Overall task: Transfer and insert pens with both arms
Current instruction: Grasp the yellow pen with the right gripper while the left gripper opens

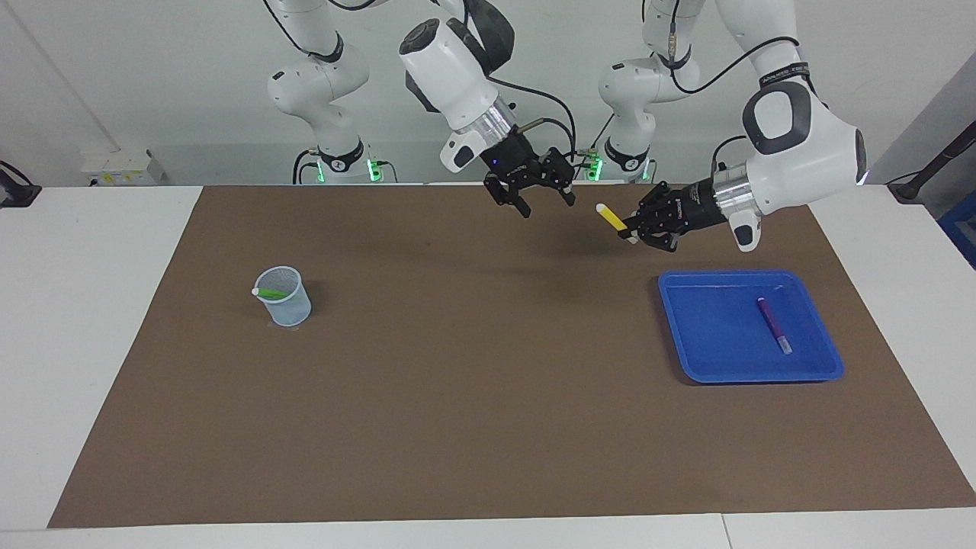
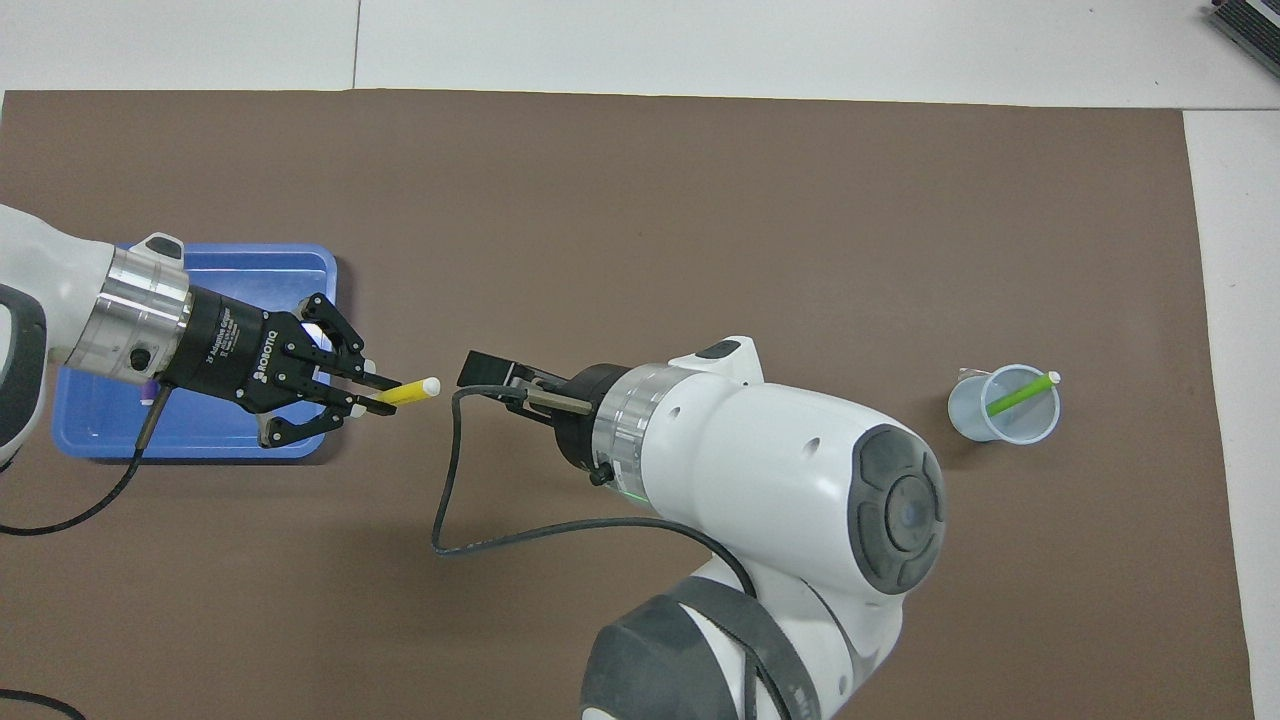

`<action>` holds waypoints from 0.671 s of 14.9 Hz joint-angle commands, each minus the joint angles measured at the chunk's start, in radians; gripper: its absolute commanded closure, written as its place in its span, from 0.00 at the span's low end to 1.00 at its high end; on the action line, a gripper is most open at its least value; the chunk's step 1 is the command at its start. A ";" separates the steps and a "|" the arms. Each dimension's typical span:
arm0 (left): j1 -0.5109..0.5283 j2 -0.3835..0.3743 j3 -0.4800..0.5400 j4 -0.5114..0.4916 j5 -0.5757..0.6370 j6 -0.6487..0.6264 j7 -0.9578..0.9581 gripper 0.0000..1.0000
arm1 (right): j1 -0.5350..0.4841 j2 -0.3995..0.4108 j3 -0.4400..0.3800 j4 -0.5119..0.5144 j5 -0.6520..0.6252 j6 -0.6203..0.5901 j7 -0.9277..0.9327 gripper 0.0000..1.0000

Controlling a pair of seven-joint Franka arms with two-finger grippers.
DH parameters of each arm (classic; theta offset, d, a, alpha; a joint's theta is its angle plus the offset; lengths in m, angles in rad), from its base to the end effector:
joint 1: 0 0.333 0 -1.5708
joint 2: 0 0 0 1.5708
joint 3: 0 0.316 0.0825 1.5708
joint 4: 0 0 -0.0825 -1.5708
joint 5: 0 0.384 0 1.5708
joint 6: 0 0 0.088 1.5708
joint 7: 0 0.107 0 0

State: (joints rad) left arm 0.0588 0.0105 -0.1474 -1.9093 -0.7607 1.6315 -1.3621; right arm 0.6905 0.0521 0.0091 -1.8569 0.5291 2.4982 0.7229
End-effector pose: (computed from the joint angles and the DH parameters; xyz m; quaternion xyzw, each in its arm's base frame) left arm 0.5301 -0.1171 0.4932 0.6938 0.6068 -0.3414 0.1840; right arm 0.4771 0.3973 0.5538 -0.9217 0.1655 -0.0745 0.3428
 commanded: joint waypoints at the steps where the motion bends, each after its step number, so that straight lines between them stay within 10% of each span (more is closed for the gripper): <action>1: -0.059 -0.079 0.009 -0.085 -0.020 0.092 -0.054 1.00 | 0.027 0.020 -0.001 0.032 0.000 0.007 -0.045 0.00; 10: -0.068 -0.104 0.008 -0.106 -0.049 0.102 -0.104 1.00 | 0.075 0.034 -0.001 0.042 -0.001 0.039 -0.056 0.30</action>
State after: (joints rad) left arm 0.0025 -0.0525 -0.1475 -1.9712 -0.7878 1.7085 -1.4469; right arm 0.7538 0.0613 0.0094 -1.8331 0.5293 2.5007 0.6592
